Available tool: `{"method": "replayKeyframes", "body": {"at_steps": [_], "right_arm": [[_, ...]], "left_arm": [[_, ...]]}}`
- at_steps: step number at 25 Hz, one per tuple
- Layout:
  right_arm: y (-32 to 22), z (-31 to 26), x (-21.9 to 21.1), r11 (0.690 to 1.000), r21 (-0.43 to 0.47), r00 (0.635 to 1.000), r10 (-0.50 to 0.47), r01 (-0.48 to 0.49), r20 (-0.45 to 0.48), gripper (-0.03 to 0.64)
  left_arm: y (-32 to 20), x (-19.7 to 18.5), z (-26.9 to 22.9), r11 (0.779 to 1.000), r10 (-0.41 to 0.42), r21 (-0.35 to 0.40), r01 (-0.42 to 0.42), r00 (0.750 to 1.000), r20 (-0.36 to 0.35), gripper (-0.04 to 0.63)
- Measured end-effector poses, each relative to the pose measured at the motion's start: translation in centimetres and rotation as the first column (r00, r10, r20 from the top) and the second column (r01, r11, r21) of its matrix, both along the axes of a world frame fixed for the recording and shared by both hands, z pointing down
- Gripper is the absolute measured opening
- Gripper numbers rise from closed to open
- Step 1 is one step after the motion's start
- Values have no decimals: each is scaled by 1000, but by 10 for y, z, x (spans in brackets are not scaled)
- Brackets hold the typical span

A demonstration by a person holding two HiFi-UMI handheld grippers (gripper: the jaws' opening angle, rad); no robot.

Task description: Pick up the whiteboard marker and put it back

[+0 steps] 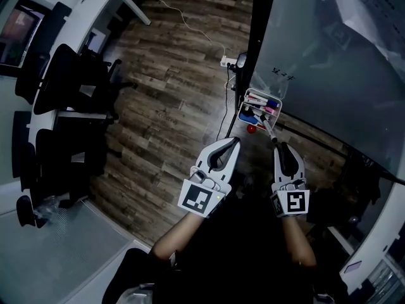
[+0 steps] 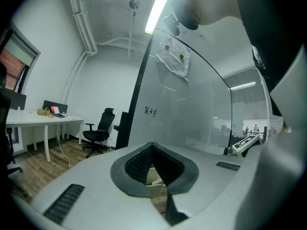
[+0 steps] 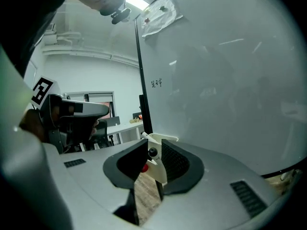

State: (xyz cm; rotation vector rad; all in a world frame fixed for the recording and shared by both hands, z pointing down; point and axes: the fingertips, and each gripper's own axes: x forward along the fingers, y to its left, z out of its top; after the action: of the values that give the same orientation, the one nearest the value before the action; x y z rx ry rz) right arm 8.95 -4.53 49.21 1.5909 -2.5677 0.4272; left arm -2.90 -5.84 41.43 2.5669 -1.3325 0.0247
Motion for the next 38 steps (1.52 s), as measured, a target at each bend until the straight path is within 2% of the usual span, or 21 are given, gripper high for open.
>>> {"method": "replayKeyframes", "body": {"at_steps": [8,21,27,38], "right_arm": [[-18,-1,-11,1000,-12,1000,12,-12,-18,95],[-23,15,-19,998,-61,998,-12,8,-56,97],[-25,21,-18,997,-81,991,-22,11,-134,97],[-25,21,-13,998,-56,993,12,-19,-119,81]], "left_arm": [[-11,-4,8,1000,-3,-22,3,1000,-2,8],[-16,-7,16,999,-14,-48,13,1000,-7,8],[-14,-8,19,998,-19,-58,18,1000,-6,8],[-9,-13,17,998,-32,-54,31,999,-15,8]]}}
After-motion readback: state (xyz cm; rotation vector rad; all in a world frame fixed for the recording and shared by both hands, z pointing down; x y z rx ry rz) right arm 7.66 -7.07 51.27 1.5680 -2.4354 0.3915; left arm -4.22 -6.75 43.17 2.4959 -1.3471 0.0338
